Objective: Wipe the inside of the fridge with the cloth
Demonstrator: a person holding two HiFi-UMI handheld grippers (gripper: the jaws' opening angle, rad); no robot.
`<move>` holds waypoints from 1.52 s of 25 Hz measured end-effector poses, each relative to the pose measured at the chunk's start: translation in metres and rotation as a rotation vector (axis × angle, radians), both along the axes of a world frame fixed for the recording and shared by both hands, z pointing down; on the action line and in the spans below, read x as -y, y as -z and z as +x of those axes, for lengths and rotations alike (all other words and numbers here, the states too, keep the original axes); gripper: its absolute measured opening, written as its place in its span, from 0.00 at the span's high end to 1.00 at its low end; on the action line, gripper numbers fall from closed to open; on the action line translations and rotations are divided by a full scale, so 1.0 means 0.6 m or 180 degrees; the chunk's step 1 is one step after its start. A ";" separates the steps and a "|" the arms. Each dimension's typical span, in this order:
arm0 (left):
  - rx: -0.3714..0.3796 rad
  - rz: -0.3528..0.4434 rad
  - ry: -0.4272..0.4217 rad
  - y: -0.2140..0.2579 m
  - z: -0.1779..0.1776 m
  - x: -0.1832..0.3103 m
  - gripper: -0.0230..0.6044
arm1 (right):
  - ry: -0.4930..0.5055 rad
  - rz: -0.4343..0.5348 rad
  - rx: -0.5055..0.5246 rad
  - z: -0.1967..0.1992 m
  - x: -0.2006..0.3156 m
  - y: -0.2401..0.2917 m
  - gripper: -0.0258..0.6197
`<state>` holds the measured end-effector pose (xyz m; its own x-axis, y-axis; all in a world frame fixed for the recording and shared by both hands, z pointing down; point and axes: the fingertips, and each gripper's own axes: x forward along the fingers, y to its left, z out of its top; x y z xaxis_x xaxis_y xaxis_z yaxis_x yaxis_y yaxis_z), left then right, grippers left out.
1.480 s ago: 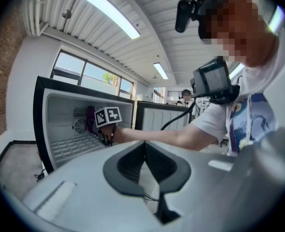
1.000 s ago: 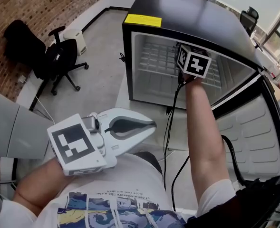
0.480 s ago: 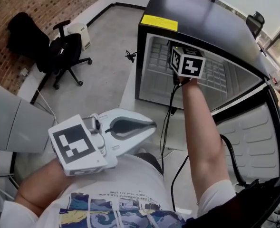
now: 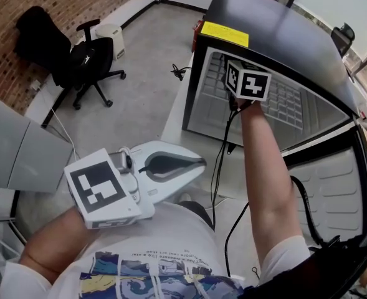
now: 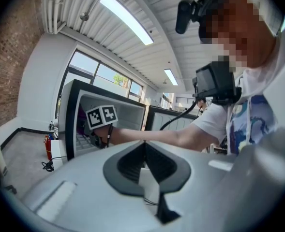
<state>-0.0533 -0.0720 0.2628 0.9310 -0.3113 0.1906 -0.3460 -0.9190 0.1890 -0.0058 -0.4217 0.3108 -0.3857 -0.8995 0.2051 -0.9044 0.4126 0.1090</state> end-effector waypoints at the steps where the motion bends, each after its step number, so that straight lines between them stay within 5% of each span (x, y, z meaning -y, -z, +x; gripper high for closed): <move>1: -0.0001 0.0009 0.0011 0.000 -0.002 0.001 0.96 | 0.0046 -0.0005 0.0000 -0.006 0.001 0.000 0.87; 21: -0.0185 0.0006 0.0200 0.008 -0.052 0.040 0.96 | 0.1018 0.0029 0.0280 -0.059 -0.069 0.008 0.87; 38: -0.0237 -0.0052 -0.0004 0.005 -0.063 0.019 0.96 | 0.1265 0.0075 0.0295 -0.079 -0.197 0.014 0.87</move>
<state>-0.0911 -0.0837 0.2596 0.9432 -0.3076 0.1259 -0.3293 -0.9160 0.2290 -0.0531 -0.3037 0.3024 -0.7200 -0.6808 0.1343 -0.6815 0.7302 0.0482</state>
